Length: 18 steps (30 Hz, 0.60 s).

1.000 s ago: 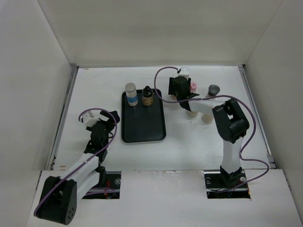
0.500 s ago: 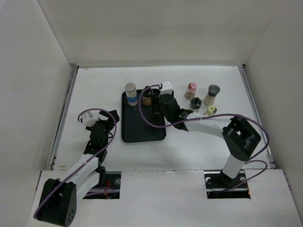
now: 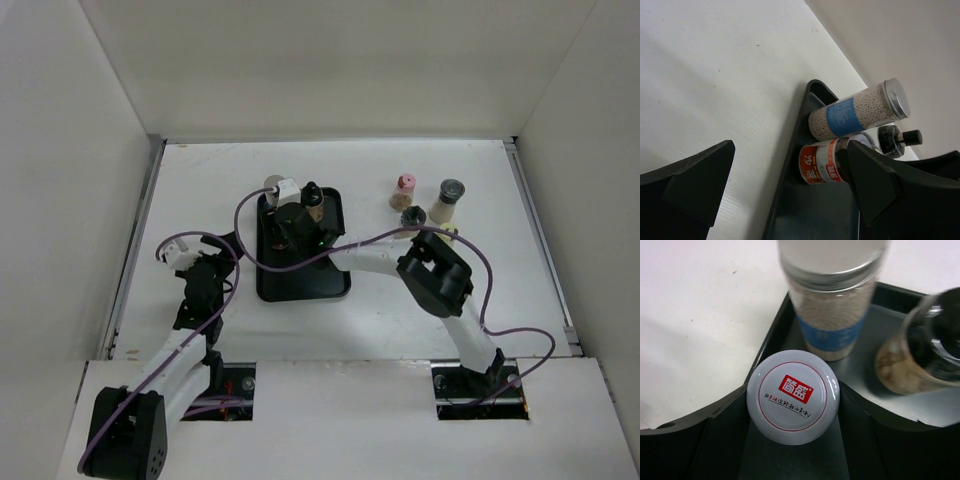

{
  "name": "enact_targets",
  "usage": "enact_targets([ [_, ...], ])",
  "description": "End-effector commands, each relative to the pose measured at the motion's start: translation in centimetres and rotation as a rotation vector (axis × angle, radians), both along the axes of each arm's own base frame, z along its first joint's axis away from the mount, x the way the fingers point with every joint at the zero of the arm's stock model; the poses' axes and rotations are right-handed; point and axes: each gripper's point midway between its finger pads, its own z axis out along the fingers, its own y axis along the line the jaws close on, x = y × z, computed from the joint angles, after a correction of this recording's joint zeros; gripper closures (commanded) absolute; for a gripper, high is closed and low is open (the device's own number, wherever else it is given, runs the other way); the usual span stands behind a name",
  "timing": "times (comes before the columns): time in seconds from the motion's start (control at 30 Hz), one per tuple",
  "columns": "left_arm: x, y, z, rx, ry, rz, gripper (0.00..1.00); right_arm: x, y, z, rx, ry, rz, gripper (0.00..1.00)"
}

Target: Organize the condiment bottles

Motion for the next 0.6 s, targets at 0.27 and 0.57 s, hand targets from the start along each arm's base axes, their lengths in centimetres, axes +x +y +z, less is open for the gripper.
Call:
enact_targets([
  [0.27,0.0,0.2,0.6,-0.026,-0.037,0.000,0.00,0.2,3.2,8.6,0.192,-0.103,0.040,0.12],
  [0.57,-0.1,-0.2,1.1,-0.022,-0.055,-0.013,0.00,-2.6,-9.6,13.7,0.262,-0.140,-0.092,0.71],
])
